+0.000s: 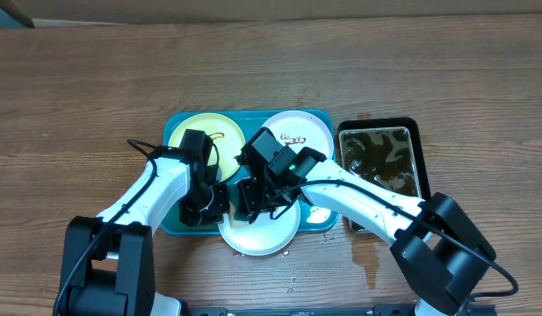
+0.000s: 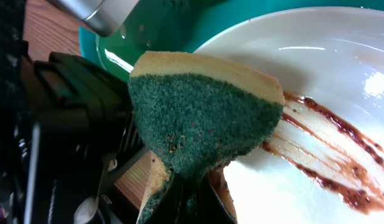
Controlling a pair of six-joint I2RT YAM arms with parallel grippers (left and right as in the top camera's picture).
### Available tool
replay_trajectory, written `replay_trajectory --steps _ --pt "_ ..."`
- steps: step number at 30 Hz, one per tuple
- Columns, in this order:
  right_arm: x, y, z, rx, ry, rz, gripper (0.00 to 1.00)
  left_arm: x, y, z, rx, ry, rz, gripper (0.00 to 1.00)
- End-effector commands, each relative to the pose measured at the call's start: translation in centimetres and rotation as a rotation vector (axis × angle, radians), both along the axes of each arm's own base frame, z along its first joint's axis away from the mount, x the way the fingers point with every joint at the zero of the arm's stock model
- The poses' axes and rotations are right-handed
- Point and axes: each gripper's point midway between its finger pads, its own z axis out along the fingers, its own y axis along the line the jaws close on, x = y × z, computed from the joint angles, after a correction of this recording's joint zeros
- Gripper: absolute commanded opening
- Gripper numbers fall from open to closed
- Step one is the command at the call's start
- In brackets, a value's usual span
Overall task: Clean dirty plates on tray and stack at the side
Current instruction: 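Scrub the bottom white plate with the sponge in the right gripper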
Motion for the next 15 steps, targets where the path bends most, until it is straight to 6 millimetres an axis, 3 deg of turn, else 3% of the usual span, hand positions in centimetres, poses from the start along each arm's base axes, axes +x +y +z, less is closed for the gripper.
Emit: replay_trajectory --steps 1,8,15 --pt "-0.3 1.0 0.1 0.018 0.003 0.014 0.04 0.3 0.1 -0.2 0.016 -0.007 -0.009 0.04" --pt "-0.1 1.7 -2.1 0.005 0.003 0.022 0.04 0.3 0.1 -0.2 0.016 -0.007 -0.009 0.04" --pt "0.9 0.5 -5.4 -0.101 -0.022 -0.013 0.04 0.3 0.1 -0.2 0.016 -0.005 -0.009 0.04"
